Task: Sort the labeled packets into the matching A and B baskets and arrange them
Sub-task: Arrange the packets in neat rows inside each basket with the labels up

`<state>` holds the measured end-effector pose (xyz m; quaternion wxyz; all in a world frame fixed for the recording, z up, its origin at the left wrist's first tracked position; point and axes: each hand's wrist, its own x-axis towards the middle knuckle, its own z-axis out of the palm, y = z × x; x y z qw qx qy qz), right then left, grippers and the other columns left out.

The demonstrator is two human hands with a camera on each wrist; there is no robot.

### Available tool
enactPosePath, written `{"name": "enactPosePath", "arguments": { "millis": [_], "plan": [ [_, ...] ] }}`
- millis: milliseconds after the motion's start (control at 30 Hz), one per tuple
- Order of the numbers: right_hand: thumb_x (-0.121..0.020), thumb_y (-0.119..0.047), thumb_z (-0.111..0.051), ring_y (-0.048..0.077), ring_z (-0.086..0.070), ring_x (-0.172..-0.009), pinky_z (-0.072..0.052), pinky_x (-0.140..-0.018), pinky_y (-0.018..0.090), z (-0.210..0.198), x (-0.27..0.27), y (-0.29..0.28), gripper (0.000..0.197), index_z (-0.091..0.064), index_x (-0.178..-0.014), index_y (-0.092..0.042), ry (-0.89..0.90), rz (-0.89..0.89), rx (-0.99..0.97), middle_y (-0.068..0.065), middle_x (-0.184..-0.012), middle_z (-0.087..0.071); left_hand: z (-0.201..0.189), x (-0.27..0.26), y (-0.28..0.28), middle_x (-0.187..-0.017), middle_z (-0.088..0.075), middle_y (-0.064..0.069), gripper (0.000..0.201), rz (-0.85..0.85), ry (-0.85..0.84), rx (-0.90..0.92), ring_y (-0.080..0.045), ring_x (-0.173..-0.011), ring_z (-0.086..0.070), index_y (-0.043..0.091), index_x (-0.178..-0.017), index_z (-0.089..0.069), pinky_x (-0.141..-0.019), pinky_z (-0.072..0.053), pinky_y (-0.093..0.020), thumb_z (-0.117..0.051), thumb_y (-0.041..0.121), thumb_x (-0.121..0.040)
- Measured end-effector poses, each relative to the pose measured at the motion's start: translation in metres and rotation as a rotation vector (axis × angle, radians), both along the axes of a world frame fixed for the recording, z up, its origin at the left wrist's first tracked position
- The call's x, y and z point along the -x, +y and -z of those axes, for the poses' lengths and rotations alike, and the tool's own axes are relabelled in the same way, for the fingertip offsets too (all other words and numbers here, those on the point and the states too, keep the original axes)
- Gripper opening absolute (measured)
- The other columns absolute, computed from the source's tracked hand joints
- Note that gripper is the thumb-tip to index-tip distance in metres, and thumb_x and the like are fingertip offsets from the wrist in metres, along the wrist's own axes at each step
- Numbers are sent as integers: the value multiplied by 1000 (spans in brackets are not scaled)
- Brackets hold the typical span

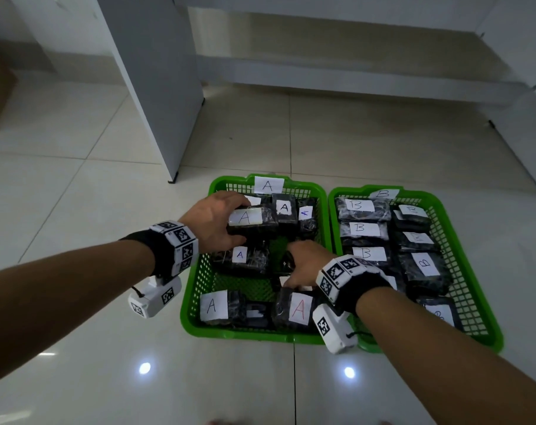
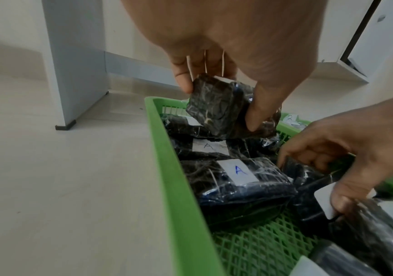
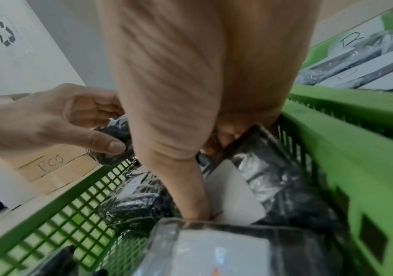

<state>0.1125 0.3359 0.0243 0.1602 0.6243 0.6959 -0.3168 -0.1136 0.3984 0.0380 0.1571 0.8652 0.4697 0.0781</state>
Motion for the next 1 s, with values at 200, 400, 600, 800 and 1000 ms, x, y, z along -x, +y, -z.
{"name": "enactPosePath", "arguments": {
  "millis": [200,400,600,800,1000],
  "plan": [
    [-69,-35,-89,23,-69,-88,-59,-75,35,-39,-23,10,48,-69,-102,-6,128,277,-52,11,-101,-70,2,-14,-3,-132,-57,-3,73,9,-70,24,-22,-119,-54,17,-135,-49,-99,-47,-34,-74,48,-74],
    [-66,-36,-90,20,-74,-72,-54,-55,24,-80,-74,17,38,-76,-90,-9,175,401,54,7,-85,-77,6,-54,-10,-129,-59,-1,70,76,-90,72,-21,-112,-59,19,-137,-49,-93,-48,-30,-74,46,-77],
    [-70,-35,-85,17,-67,-63,-49,-57,22,-87,-106,13,28,-77,-83,-12,297,548,61,6,-78,-76,17,-82,-15,-128,-61,-1,69,182,-32,126,-22,-110,-60,19,-135,-51,-92,-52,-35,-72,47,-76],
    [-73,-27,-87,24,-75,-76,-61,-63,34,-66,-94,10,36,-75,-100,-8,499,729,-129,11,-90,-77,27,-99,-13,-120,-57,-3,63,173,119,116,-25,-112,-56,16,-127,-61,-87,-50,-33,-74,43,-72],
    [-65,-35,-91,23,-75,-85,-59,-86,51,-25,-74,10,41,-73,-93,-10,617,858,-212,5,-89,-78,34,-110,-10,-121,-53,-7,55,177,276,52,-29,-112,-51,16,-120,-66,-93,-48,-40,-75,45,-74]
  ]
}}
